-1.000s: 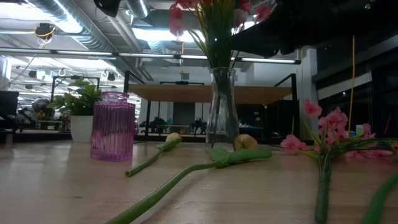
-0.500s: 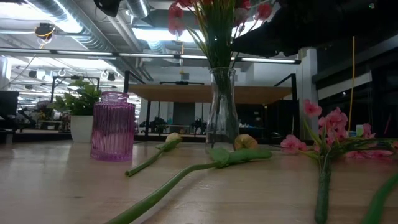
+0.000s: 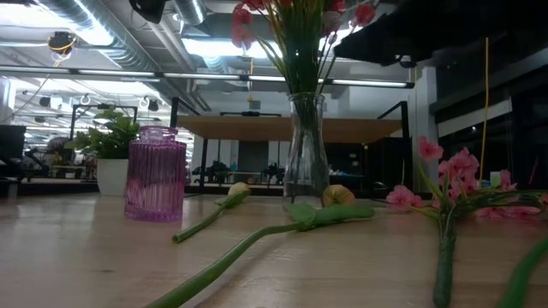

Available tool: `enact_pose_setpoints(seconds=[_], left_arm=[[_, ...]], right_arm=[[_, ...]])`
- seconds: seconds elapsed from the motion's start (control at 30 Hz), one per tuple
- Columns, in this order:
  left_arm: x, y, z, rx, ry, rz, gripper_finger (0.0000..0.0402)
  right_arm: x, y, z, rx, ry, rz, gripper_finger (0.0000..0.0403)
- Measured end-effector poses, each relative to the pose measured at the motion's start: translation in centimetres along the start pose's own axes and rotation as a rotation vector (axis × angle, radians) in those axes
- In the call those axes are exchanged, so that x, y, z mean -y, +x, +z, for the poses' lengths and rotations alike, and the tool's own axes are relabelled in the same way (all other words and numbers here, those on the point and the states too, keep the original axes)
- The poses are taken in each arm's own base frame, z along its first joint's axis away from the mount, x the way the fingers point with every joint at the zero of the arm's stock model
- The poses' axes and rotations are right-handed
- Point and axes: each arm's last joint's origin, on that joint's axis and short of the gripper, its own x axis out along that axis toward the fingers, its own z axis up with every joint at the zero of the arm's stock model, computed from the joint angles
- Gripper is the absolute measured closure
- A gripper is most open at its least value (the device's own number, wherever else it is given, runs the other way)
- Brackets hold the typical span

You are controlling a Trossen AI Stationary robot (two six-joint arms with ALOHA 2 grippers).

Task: Pick and place flowers into a vace then onto a shelf
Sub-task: Put the transparent vase with flowers on the shelf

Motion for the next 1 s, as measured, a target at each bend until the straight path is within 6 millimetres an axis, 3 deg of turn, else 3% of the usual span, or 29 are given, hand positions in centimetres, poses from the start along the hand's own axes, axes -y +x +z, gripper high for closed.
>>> enact_pose_setpoints(seconds=[0.27,0.43,1.0], left_arm=[[0.0,0.0,0.0,0.0,0.0,0.0,0.0396],[0.0,0.0,0.0,0.0,0.0,0.0,0.0396],[0.0,0.0,0.0,0.0,0.0,0.0,0.0396]], right_arm=[[-0.5,-1.7,0.2,-0.07,0.075,0.006,0.0228],[-0.5,-2.0,-1.0,-0.106,0.133,0.002,0.0228],[0.2,-3.7,-4.7,0.086,0.189,-0.016,0.0228]])
